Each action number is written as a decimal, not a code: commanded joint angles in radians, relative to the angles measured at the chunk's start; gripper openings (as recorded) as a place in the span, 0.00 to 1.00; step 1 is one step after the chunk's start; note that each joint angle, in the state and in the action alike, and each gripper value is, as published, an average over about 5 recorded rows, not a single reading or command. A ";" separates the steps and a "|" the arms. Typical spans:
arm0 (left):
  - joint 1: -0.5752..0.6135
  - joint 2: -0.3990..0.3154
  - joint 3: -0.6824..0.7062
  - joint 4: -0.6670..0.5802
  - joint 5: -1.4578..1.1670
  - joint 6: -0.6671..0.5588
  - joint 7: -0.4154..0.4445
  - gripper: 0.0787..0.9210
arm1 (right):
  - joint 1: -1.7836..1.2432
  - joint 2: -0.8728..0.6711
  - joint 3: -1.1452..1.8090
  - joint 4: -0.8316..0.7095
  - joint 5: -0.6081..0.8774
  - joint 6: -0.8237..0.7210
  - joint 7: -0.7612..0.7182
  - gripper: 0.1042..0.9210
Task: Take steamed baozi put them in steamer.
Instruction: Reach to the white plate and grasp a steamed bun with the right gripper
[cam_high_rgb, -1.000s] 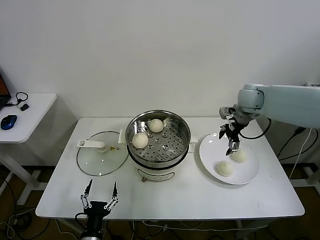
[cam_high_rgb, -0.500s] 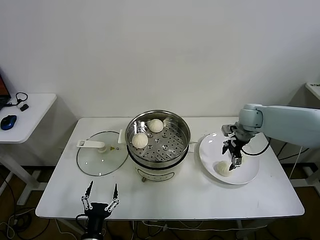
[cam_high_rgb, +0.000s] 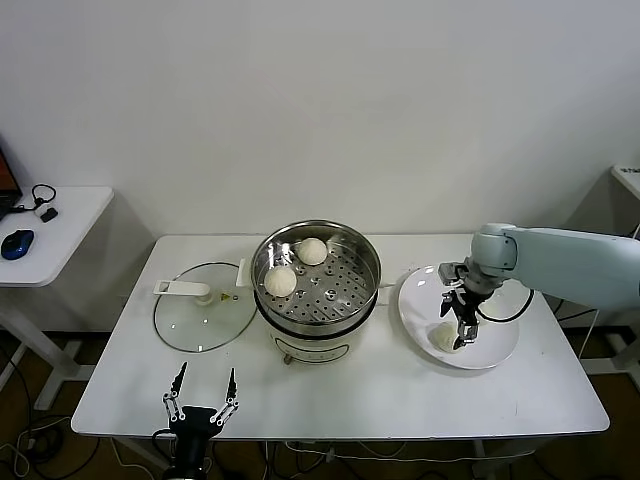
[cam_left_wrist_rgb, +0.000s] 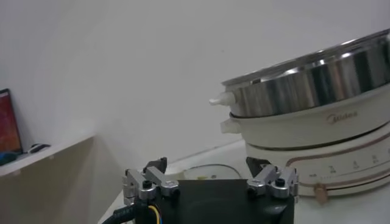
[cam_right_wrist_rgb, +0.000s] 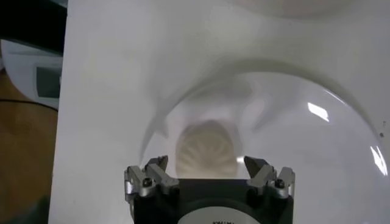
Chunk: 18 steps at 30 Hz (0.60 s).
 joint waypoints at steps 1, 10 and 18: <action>-0.002 -0.049 0.000 0.002 0.000 -0.001 0.000 0.88 | -0.031 -0.003 0.025 -0.016 -0.017 0.001 0.003 0.88; -0.008 -0.049 0.000 0.005 -0.001 0.001 0.001 0.88 | -0.046 0.003 0.034 -0.032 -0.030 0.003 0.002 0.88; -0.012 -0.049 -0.002 0.008 -0.003 0.001 0.001 0.88 | -0.051 0.010 0.033 -0.038 -0.033 0.003 -0.001 0.88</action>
